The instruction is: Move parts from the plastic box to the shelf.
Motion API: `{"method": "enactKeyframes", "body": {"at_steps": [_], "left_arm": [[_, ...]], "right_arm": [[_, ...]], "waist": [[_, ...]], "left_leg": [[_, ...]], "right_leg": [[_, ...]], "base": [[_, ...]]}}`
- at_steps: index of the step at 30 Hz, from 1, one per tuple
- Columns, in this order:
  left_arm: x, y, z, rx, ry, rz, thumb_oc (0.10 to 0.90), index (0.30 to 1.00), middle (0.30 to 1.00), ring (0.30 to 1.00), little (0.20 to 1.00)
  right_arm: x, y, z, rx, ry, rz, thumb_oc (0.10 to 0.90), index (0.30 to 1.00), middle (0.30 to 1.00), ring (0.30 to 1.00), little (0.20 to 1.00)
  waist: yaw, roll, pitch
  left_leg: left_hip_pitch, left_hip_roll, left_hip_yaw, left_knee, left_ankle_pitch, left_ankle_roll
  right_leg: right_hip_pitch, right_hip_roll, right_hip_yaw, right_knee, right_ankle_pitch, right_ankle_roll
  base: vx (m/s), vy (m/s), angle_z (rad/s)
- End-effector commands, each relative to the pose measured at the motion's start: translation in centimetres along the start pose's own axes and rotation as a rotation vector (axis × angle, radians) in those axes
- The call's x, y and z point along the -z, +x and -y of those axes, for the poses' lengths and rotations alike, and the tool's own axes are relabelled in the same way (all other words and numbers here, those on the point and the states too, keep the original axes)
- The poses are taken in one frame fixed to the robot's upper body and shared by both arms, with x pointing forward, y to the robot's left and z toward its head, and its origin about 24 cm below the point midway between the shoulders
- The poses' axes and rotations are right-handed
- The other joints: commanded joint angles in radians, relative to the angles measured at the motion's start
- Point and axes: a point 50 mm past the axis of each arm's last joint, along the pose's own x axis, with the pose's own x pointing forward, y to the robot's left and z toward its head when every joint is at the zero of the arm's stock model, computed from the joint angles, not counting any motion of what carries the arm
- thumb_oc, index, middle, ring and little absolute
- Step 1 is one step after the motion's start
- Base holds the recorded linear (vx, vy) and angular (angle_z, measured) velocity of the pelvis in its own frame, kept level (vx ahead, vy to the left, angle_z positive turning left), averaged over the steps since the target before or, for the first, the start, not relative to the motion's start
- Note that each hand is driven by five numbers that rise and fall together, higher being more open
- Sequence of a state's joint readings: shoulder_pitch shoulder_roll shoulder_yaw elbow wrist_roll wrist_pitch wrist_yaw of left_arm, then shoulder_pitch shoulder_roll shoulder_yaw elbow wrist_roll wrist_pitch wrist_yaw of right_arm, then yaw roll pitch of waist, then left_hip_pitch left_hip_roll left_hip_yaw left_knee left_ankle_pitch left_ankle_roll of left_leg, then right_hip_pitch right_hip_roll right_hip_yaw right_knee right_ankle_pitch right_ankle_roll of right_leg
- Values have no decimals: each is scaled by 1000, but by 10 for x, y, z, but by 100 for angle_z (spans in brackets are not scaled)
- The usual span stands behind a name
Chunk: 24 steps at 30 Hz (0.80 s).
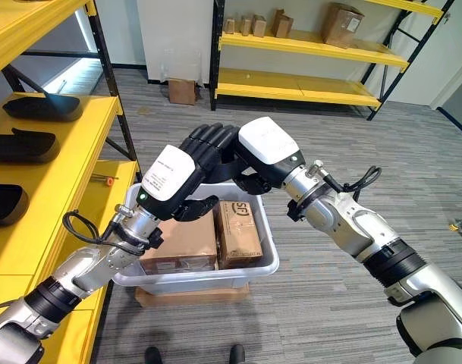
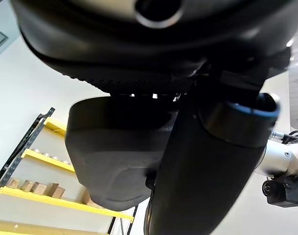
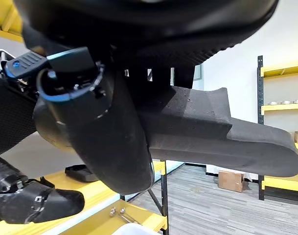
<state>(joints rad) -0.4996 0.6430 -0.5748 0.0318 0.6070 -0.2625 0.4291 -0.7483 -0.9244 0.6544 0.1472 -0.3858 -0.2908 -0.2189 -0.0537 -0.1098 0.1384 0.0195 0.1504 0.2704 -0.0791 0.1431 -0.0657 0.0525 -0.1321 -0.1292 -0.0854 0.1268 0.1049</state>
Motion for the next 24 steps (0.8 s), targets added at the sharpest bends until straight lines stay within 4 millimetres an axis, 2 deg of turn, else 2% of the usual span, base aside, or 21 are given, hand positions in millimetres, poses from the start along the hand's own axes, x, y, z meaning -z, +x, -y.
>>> {"method": "enactKeyframes", "body": {"at_steps": [1,24], "left_arm": [[-4,30,-18,-125,63,80,900,1000,1000,1000,1000],[19,23,-8,-95,147,-38,900,1000,1000,1000,1000]], "right_arm": [[-8,37,70,313,-59,75,400,300,300,300,300],[-10,40,67,332,-25,63,400,300,300,300,300]], "waist": [[4,-9,-89],[0,-12,-95]], "left_leg": [[30,26,-44,-5,-95,-7],[38,25,-43,-6,-98,-4]], "right_leg": [[73,-46,-19,32,-130,54],[76,-44,-5,29,-129,50]], "base": [[0,0,0],[0,0,0]]}}
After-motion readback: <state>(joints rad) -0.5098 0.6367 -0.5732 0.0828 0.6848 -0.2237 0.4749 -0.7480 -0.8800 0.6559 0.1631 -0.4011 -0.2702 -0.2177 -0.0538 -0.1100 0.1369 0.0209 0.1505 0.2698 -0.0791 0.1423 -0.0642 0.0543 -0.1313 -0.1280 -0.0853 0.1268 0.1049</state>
